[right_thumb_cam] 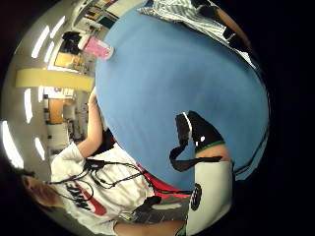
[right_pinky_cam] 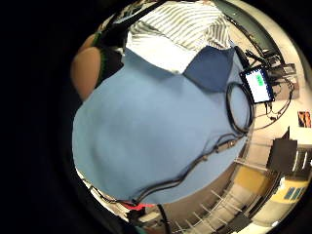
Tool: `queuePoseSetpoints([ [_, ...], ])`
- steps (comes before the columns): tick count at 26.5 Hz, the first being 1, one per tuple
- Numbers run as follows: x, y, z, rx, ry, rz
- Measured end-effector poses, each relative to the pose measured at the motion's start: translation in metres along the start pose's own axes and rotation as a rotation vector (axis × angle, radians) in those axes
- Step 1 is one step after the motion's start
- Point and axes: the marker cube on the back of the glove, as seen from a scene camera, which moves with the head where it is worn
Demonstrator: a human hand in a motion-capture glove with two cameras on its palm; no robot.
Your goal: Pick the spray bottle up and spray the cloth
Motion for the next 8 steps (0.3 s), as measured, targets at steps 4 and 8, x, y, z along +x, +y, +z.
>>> queuePoseSetpoints([
  [4,0.002,0.008,0.002,-0.027,0.013,0.001],
  [8,0.006,0.022,0.005,-0.046,0.012,0.018],
])
